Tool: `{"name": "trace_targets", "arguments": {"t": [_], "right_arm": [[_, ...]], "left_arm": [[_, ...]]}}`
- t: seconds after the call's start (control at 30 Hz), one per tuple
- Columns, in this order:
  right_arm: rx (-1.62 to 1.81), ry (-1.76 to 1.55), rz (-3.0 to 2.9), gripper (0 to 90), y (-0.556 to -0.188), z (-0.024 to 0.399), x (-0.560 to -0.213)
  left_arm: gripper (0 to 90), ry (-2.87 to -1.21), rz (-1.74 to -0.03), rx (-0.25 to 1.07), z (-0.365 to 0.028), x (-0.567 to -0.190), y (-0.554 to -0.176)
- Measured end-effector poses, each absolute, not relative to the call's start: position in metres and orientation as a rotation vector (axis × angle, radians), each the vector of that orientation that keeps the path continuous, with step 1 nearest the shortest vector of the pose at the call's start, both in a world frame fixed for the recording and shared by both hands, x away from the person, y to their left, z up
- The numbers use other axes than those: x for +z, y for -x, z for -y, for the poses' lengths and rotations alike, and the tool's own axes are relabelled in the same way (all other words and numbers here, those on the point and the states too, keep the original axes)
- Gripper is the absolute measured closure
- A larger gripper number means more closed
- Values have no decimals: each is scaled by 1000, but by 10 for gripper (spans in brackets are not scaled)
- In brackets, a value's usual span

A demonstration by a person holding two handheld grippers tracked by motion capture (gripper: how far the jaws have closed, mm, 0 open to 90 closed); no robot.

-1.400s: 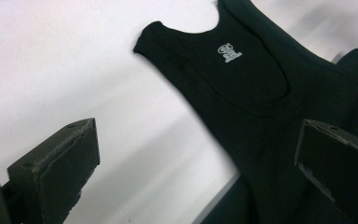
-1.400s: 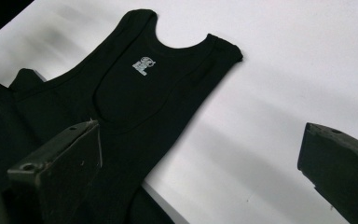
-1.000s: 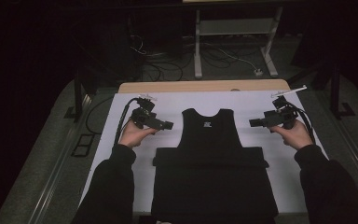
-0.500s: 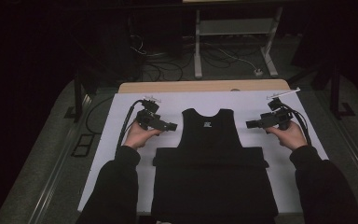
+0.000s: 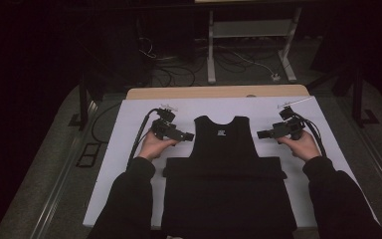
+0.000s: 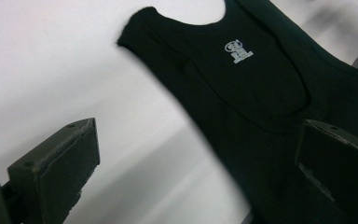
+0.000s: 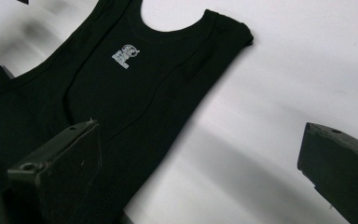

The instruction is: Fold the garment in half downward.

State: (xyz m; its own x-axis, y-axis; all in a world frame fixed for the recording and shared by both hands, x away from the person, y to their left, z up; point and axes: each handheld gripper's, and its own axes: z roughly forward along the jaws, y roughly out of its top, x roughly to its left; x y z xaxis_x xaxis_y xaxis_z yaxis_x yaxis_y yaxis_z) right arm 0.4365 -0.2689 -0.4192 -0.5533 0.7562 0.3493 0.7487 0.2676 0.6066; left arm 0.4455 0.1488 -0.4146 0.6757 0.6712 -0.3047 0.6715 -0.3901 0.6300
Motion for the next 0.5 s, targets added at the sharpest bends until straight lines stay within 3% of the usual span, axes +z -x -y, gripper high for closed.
{"name": "trace_targets", "arguments": {"t": [0.5], "right_arm": [[1174, -1474, -2508, 0, -444, 251, -421]], "left_arm": [[0, -2166, -1004, -10, -120, -417, -457]]}}
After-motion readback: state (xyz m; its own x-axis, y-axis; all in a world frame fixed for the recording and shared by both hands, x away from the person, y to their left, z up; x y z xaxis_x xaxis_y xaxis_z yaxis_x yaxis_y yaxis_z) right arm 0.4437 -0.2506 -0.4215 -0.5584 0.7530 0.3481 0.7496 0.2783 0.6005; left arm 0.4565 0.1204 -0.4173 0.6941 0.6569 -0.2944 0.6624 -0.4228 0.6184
